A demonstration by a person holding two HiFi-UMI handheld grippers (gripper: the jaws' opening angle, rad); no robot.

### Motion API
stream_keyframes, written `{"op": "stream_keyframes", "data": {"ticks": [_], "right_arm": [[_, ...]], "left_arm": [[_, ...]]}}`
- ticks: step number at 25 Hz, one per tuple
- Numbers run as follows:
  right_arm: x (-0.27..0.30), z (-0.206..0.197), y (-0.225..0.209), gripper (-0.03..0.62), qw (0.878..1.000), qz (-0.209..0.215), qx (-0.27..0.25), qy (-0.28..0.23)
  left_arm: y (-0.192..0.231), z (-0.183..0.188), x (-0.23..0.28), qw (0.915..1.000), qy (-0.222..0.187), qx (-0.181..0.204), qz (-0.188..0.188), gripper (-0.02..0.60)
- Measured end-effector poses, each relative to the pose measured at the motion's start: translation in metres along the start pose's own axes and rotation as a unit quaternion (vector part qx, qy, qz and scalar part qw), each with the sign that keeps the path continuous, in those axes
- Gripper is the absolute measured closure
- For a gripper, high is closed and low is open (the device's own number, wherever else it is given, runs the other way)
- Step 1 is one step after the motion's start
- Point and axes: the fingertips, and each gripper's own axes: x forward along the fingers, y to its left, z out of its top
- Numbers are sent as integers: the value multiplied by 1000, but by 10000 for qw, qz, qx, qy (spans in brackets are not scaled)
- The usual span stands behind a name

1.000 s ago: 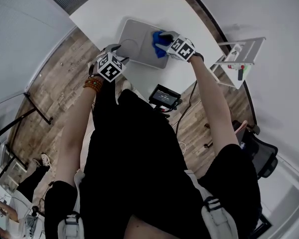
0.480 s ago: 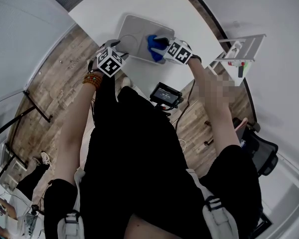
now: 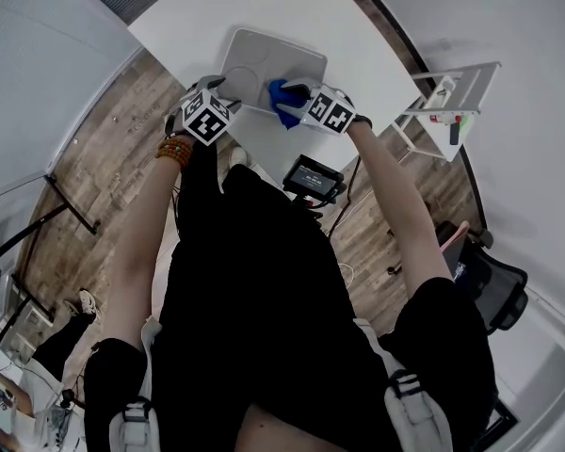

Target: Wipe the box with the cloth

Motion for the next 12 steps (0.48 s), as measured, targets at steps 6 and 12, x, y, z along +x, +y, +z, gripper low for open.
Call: {"op": "stream_keyframes", "data": {"ticks": [6,12], "right_arm": [[2,5,14,453,9995,124,236,-154],[9,12,25,462,9978,289,509,-321]], "left_arm": [[-1,0,0,10000,45,-9,-13,187],[2,-3,2,9999,111,-29,-3,187]]}}
